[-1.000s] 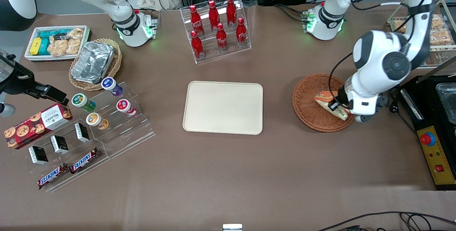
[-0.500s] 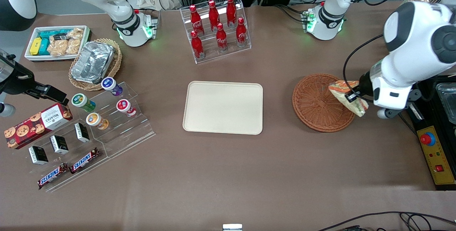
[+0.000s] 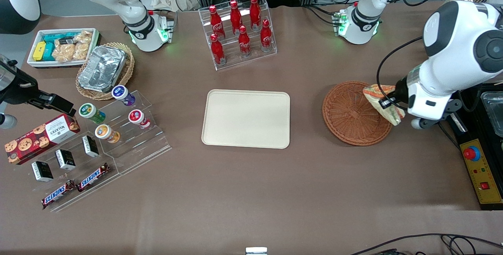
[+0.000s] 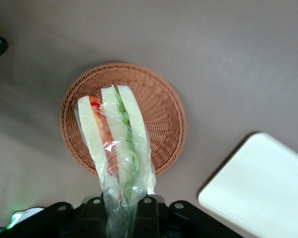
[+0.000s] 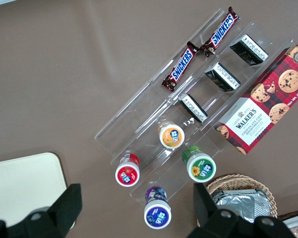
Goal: Place sandwich from basket to tray
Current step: 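Lift the sandwich out of the basket with the left gripper, then carry the sandwich over the cream tray and lower it onto it, then open the left gripper to release the sandwich on the tray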
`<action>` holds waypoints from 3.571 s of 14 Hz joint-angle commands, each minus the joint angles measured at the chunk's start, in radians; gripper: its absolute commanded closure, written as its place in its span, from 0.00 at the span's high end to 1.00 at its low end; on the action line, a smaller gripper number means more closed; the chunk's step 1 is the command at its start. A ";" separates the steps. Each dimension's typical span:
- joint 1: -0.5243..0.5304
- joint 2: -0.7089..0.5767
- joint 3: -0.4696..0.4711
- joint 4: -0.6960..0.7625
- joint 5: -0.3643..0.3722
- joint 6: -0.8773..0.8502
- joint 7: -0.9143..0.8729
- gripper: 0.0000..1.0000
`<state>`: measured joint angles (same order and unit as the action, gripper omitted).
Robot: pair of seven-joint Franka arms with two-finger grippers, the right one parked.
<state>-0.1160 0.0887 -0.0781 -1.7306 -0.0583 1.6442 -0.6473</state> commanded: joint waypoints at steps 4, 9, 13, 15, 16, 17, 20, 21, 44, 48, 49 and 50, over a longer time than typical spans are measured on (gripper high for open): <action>-0.092 0.020 -0.026 0.016 0.009 -0.029 0.072 0.00; -0.145 0.026 -0.035 0.020 -0.006 0.028 0.061 0.00; -0.195 0.045 -0.048 0.002 -0.038 0.188 0.072 0.00; -0.234 0.068 -0.058 -0.021 -0.057 0.277 0.078 0.00; -0.266 0.097 -0.058 -0.021 -0.060 0.307 0.078 0.00; -0.287 0.126 -0.058 -0.021 -0.058 0.347 0.078 0.00; -0.359 0.219 -0.057 -0.024 -0.048 0.489 0.081 0.00; -0.378 0.251 -0.057 -0.024 -0.048 0.531 0.081 0.00; -0.357 0.264 0.004 -0.072 -0.046 0.629 0.173 1.00; -0.231 0.172 0.009 -0.075 -0.044 0.574 0.178 1.00; -0.208 0.146 0.009 -0.075 -0.043 0.542 0.178 1.00; -0.171 0.123 0.009 -0.075 -0.043 0.510 0.181 1.00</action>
<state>-0.3354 0.2820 -0.0599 -1.7749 -0.0999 2.2046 -0.4605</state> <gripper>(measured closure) 0.000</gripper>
